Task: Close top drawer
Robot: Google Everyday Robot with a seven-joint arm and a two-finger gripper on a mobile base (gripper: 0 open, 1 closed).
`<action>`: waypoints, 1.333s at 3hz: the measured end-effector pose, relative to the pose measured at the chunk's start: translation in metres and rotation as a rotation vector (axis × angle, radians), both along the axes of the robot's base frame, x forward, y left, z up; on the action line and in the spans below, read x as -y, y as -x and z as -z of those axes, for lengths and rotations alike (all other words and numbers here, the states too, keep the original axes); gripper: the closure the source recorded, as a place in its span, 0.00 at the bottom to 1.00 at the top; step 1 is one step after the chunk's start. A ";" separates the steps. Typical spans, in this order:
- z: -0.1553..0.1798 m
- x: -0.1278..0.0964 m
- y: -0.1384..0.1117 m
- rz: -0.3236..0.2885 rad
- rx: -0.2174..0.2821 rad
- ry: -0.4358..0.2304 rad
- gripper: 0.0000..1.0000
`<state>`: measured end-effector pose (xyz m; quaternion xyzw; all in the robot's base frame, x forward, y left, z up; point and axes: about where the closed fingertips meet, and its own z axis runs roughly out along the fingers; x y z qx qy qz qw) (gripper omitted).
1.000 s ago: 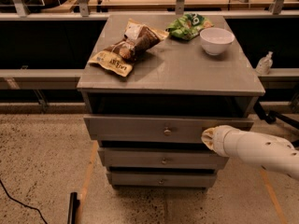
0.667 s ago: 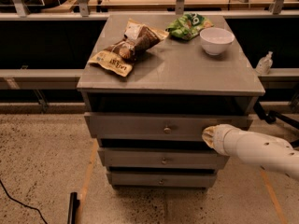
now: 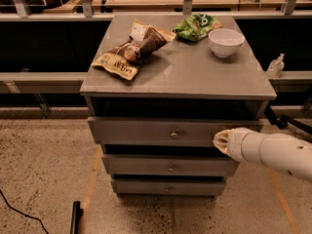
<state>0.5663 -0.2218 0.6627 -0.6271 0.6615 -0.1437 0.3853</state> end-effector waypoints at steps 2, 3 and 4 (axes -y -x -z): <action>-0.107 -0.020 0.029 -0.068 -0.018 -0.088 1.00; -0.175 -0.031 0.025 -0.129 0.095 -0.054 1.00; -0.229 -0.034 0.007 -0.159 0.236 -0.009 1.00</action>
Offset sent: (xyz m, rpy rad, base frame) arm -0.0334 0.0346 0.2146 0.1175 -0.0539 0.1605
